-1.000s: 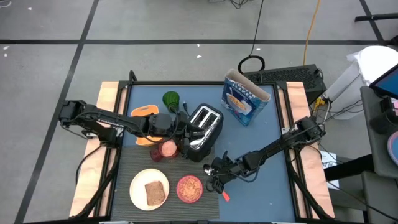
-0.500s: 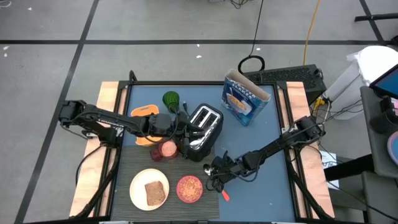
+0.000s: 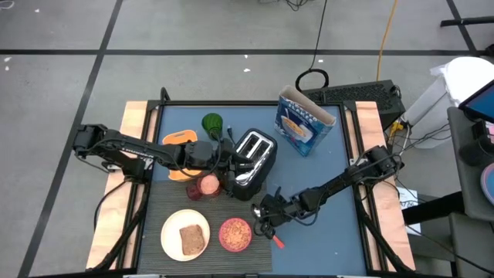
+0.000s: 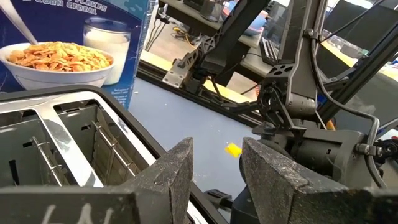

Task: Arrange a breakfast setting
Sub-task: Put the orange fork to the gray tablemat to the right of the red bowl

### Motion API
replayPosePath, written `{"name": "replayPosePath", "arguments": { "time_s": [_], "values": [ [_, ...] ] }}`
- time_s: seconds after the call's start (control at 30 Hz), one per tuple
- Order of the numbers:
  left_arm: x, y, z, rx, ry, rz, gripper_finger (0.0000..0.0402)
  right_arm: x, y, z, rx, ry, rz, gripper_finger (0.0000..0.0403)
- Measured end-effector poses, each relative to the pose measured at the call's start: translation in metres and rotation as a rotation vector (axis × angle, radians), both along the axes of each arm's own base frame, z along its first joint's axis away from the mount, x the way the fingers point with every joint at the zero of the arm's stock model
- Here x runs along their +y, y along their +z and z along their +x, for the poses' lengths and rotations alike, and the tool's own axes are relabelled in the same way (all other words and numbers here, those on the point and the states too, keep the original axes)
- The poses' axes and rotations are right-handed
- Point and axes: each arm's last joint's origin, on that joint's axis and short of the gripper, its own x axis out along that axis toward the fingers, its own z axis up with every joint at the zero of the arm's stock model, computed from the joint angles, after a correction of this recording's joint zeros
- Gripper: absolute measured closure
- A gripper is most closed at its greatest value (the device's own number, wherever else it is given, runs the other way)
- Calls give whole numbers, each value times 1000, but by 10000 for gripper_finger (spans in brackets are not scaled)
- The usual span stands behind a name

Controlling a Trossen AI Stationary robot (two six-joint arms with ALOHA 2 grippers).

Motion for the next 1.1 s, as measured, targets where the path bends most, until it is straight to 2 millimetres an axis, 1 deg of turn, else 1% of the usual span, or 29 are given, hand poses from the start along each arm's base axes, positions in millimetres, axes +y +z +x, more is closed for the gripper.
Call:
{"name": "replayPosePath", "arguments": {
  "time_s": [0.1,0.23,0.5,0.7,0.8,0.9,1.0,1.1],
  "values": [
    [0,0,0,0,-1,0,259,0,4,-1,0,38,6,397],
    [0,0,0,-1,-1,0,259,-1,17,-6,-9,86,1,398],
    [0,1,0,-8,-1,-1,259,-9,65,-21,-75,130,-32,400],
    [-2,1,0,-14,-19,29,259,-17,106,-29,-247,231,-96,401],
    [-7,3,0,-34,-89,66,259,-21,123,-34,-332,289,-150,402],
    [-14,4,-1,-53,-199,120,259,-26,140,-40,-406,328,-192,402],
    [-26,7,-2,-101,-311,210,259,-33,155,-45,-467,309,-186,402],
    [-38,9,-4,-144,-377,326,259,-40,171,-49,-540,278,-145,402]
  ]
}}
